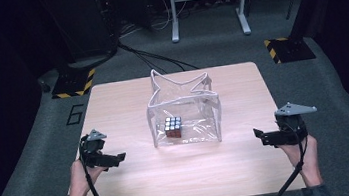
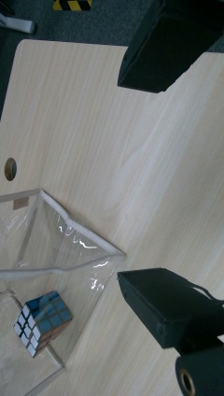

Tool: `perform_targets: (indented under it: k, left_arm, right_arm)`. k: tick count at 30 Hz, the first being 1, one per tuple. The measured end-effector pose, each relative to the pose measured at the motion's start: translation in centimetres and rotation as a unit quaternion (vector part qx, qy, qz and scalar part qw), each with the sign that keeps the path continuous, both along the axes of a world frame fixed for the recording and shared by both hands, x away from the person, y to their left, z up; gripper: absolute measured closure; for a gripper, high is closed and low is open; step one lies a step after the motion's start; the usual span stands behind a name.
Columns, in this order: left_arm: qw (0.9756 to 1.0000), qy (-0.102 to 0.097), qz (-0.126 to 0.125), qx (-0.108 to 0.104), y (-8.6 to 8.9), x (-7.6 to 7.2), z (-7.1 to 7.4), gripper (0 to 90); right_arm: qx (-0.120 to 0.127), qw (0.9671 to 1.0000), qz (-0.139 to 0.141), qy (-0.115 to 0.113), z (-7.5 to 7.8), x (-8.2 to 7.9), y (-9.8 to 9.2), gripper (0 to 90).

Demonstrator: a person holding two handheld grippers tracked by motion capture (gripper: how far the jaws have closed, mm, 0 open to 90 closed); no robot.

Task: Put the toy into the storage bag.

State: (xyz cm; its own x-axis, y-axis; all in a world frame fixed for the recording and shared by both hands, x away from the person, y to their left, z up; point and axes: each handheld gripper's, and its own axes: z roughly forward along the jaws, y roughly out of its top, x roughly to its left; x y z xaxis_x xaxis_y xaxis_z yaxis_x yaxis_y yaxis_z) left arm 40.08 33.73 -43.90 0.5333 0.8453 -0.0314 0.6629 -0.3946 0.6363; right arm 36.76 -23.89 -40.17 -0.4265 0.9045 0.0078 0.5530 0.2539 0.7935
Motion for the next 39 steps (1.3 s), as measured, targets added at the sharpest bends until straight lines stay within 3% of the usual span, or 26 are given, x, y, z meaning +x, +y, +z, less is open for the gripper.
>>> perform_targets:
  k: [16, 28, 39]
  left_arm:
    - [0.9991, 0.026, 0.031, -0.013, 2.2, -1.6, -4.3, 0.1]
    - [0.9984, 0.019, 0.048, -0.025, 3.3, -2.6, -6.1, 0.1]
    - [0.9983, 0.014, 0.053, -0.022, 3.9, -3.1, -7.6, 0.1]
  right_arm:
    - [0.013, 0.9992, -0.024, 0.028, -3.9, -1.3, -1.8, 5.4]
    - [0.018, 0.9981, -0.039, 0.043, -6.4, -2.0, -2.5, 5.5]
    - [0.021, 0.997, -0.052, 0.052, -8.8, -2.7, -3.1, 5.5]
